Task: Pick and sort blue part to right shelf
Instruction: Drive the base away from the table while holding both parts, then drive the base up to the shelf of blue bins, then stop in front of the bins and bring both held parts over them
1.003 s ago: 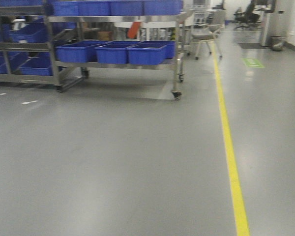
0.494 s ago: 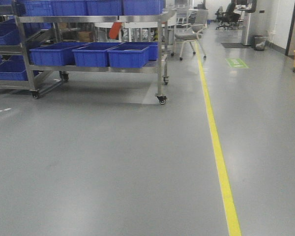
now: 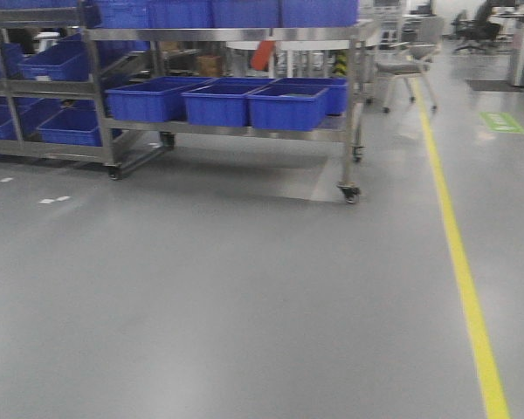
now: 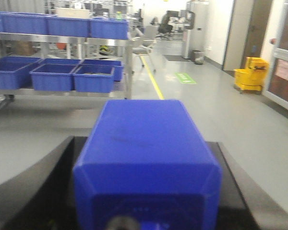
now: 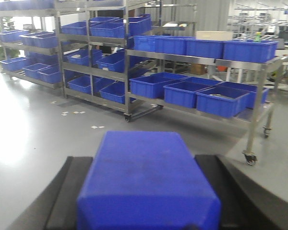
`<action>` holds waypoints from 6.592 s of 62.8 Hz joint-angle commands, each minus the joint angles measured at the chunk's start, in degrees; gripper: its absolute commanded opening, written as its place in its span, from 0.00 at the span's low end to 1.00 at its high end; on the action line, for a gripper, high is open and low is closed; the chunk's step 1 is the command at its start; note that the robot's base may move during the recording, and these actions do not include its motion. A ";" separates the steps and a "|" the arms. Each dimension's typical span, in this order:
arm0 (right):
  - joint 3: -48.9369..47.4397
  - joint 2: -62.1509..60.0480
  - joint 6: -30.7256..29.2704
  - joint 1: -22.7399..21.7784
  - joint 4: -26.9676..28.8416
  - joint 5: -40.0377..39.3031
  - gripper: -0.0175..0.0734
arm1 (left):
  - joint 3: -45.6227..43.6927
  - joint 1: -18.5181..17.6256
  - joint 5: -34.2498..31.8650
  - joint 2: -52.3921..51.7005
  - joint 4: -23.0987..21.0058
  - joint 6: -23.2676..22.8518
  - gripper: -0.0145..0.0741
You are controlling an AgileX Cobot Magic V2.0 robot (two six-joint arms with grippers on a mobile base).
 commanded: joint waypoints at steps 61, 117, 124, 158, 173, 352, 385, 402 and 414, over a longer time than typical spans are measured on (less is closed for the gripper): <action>-1.69 0.85 -0.52 -0.15 -0.98 -5.14 0.42 | -1.82 -0.17 -4.81 1.22 0.34 0.04 0.46; -1.69 0.85 -0.52 -0.15 -0.98 -5.07 0.42 | -1.82 -0.07 -4.81 1.22 0.34 0.04 0.46; -1.69 0.85 -0.52 -0.15 -0.98 -5.15 0.42 | -1.82 -0.07 -4.81 1.22 0.34 0.04 0.46; -1.69 0.85 -0.52 -0.15 -0.98 -5.09 0.42 | -1.82 -0.07 -4.81 1.22 0.34 0.04 0.46; -1.69 0.85 -0.52 -0.15 -0.98 -5.11 0.42 | -1.82 -0.07 -4.81 1.22 0.34 0.04 0.46; -1.69 0.85 -0.52 -0.15 -0.98 -5.04 0.42 | -1.82 -0.07 -4.81 1.22 0.34 0.04 0.46; -1.69 0.85 -0.52 -0.15 -0.98 -5.04 0.42 | -1.82 -0.07 -4.81 1.22 0.34 0.04 0.46; -1.69 0.85 -0.52 -0.15 -0.98 -5.10 0.42 | -1.82 -0.07 -4.81 1.22 0.34 0.04 0.46; -1.69 0.85 -0.52 -0.15 -0.98 -5.10 0.42 | -1.82 -0.07 -4.81 1.22 0.34 0.04 0.46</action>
